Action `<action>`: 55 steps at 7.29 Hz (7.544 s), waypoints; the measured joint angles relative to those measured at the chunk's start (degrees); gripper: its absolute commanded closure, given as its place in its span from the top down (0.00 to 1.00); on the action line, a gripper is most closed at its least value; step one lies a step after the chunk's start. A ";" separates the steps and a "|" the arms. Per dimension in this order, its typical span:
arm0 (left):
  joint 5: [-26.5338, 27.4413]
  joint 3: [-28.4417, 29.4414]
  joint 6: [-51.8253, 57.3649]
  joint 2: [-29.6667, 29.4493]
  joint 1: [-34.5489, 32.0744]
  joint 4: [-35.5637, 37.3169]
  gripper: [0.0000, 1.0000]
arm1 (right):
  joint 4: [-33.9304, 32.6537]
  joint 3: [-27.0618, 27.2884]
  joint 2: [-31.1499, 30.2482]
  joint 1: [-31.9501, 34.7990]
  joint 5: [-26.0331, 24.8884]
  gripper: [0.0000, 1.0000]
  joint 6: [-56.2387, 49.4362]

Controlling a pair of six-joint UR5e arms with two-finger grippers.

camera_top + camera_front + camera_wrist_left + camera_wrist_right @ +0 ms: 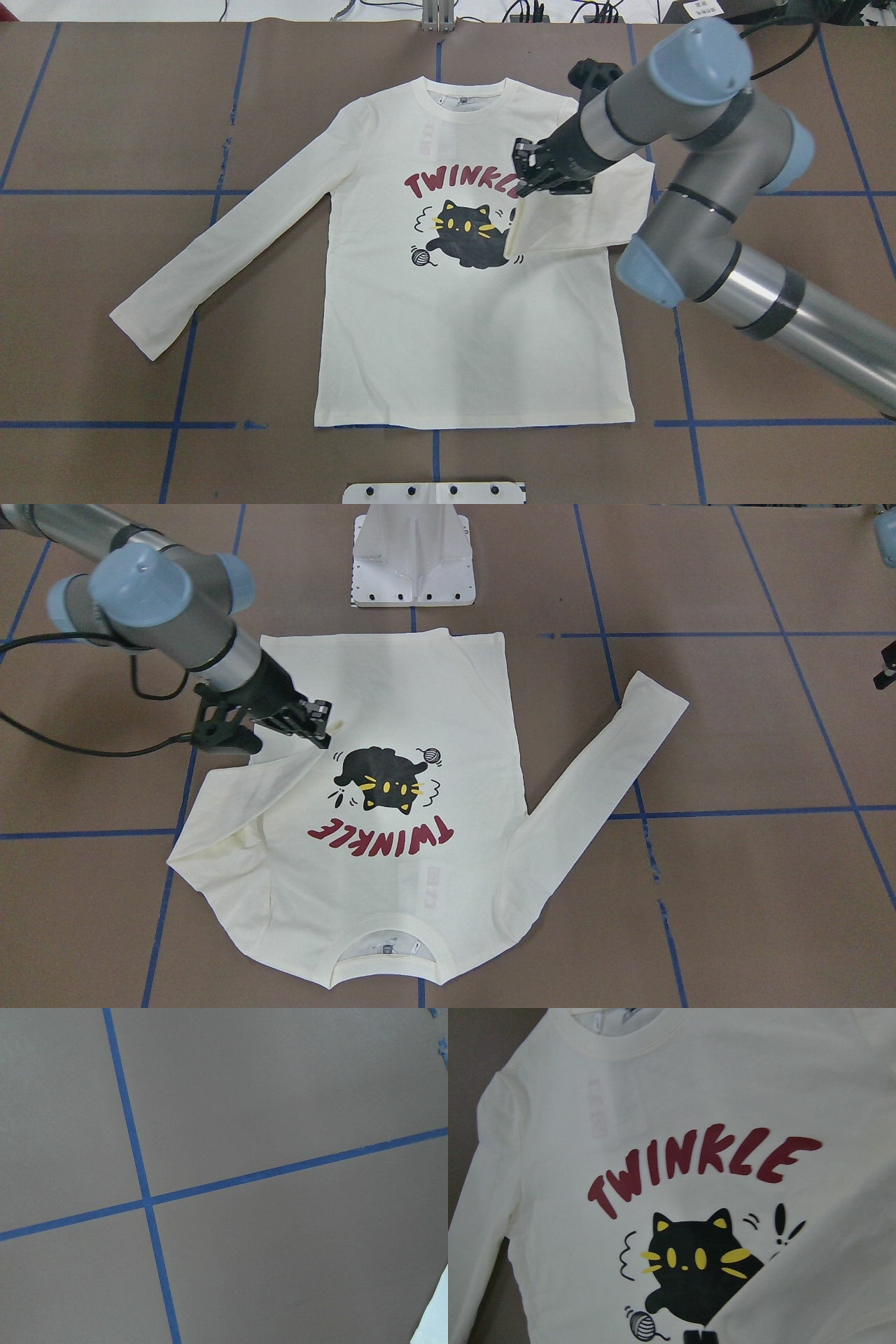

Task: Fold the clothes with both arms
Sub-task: 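Grasp the sleeve nearest the right gripper and fold it across the shirt front, then release the sleeve and raise the right gripper while the left gripper approaches, then grasp the sleeve nearest the left gripper and fold it across the shirt front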

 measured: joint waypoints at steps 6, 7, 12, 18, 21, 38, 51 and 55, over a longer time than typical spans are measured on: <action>-0.14 -0.45 -0.12 -0.03 0.00 -0.06 1.00 | 7.19 -32.85 27.52 -15.00 -21.89 0.96 3.66; -0.35 -0.40 -0.10 -0.09 0.10 -0.58 1.00 | 8.06 -34.95 28.73 -15.82 -22.87 0.99 3.70; -2.94 1.12 -24.54 -0.25 15.02 -13.63 0.96 | 6.71 -22.20 18.04 -9.00 -10.92 0.99 3.52; 0.90 9.59 -55.87 -0.25 33.00 -28.18 0.63 | 6.22 5.04 -14.62 8.17 5.32 1.00 -6.71; 1.24 10.01 -56.22 -0.28 34.32 -28.15 0.59 | 6.23 5.00 -15.30 8.57 5.43 1.00 -7.57; 2.70 9.94 -56.38 0.58 34.97 -27.87 0.00 | 6.23 5.01 -15.42 8.53 5.05 1.00 -7.57; -0.32 13.07 -87.26 -41.44 33.63 -28.52 0.00 | 7.01 5.49 -25.14 21.76 15.24 1.00 -21.47; 23.78 42.06 -94.22 -65.84 45.90 -41.06 0.07 | 7.13 6.77 -28.22 25.61 18.95 1.00 -23.83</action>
